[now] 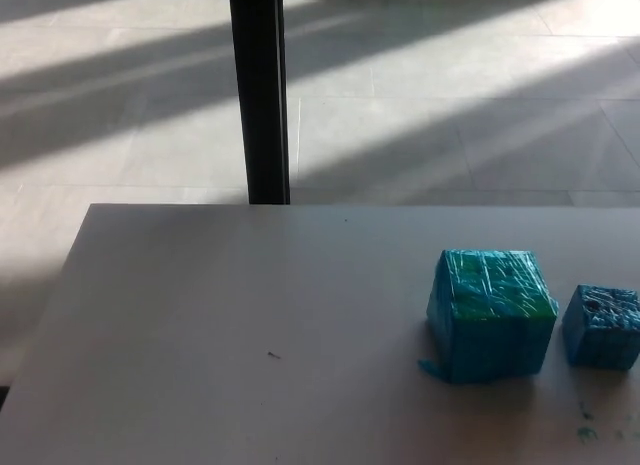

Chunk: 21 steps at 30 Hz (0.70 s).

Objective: The robot uses its right hand to pick up the small cube kept on the middle on the desk and place it on the bigger cube kept next to it

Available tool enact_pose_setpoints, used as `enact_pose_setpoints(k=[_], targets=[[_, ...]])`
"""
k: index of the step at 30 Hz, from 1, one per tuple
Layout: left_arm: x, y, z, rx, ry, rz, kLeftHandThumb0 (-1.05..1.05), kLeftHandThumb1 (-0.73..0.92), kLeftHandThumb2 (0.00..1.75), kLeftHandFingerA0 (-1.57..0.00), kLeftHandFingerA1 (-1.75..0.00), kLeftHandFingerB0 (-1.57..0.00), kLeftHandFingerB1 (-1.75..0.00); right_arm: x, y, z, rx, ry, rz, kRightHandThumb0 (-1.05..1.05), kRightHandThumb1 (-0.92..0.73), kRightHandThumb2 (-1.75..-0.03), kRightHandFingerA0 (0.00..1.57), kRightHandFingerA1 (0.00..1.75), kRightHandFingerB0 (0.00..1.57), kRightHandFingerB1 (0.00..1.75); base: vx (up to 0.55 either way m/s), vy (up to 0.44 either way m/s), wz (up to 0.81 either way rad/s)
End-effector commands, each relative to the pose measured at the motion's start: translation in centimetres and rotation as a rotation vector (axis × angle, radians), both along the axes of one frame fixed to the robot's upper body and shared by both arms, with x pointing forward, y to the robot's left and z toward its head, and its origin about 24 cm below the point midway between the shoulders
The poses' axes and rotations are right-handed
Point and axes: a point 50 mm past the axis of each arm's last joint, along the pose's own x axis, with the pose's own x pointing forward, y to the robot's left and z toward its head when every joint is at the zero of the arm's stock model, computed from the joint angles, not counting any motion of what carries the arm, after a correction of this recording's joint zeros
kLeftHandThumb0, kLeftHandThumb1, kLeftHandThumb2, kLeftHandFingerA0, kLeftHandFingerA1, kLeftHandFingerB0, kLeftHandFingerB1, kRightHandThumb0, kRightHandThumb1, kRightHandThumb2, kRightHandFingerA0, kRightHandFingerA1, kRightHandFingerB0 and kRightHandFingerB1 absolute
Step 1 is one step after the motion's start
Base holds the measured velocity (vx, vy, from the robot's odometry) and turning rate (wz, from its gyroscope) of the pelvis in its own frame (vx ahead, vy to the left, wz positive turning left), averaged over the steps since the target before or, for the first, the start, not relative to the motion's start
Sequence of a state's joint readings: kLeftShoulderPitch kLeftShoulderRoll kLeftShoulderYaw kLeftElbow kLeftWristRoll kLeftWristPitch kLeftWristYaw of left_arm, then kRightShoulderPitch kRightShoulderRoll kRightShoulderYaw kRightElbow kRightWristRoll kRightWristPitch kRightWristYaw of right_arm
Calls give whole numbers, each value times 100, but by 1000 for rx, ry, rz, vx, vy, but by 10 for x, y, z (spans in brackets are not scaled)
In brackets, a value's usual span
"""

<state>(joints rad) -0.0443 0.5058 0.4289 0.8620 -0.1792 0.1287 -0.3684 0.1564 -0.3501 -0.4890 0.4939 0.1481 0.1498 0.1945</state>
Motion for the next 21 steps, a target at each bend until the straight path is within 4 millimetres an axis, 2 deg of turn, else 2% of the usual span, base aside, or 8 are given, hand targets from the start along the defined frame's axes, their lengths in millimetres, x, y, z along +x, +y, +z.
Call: enact_pose_setpoints(k=[1, 7, 9, 11, 16, 19, 20, 21], targets=[[-2, 5, 8, -160, -46, 6, -73, 64, 96, -20, -53, -12, -46, -1, -9, 11, 121, -36, -46, -61, -77, -63, 27, 59, 23, 39, 0, 0, 0], [-1, 4, 8, -163, -38, -8, -73, 66, 97, -20, -52, -10, -45, 0, -14, 16, 121, -38, -86, -61, -79, -63, 28, 61, 26, 39, 0, 0, 0], [-2, 5, 8, -180, -48, 16, -72, 64, 95, -19, -52, -10, -45, 2, -23, 24, 114, -80, -183, -64, -78, -63, 25, 78, 25, 48, 0, 0, 0], [-3, 5, 8, -177, -51, 8, -72, 65, 96, -19, -53, -11, -46, 0, -37, 35, 107, -114, -297, -65, -72, -66, 26, 77, 24, 48, 0, 0, 0], [-7, 4, 5, -184, -44, 15, -73, 64, 95, -19, -52, -11, -45, -5, -51, 50, 100, -147, -431, -60, -79, -63, 26, 79, 23, 50, 0, 0, 0], [-7, 6, 6, -198, -50, 28, -73, 64, 95, -17, -52, -9, -45, 2, -66, 67, 73, -156, -485, -60, -80, -63, 21, 83, 19, 51, 0, 0, 0], [-7, 6, 7, -192, -52, 27, -73, 64, 95, -17, -52, -9, -45, 5, -68, 72, 61, -167, -520, -62, -75, -64, 25, 90, 23, 54, 0, 0, 0], [-9, 7, 6, -183, -48, 24, -73, 64, 95, -18, -52, -9, -45, 8, -70, 79, 67, -194, -533, -61, -78, -62, 19, 86, 19, 54, 0, 0, 0]])
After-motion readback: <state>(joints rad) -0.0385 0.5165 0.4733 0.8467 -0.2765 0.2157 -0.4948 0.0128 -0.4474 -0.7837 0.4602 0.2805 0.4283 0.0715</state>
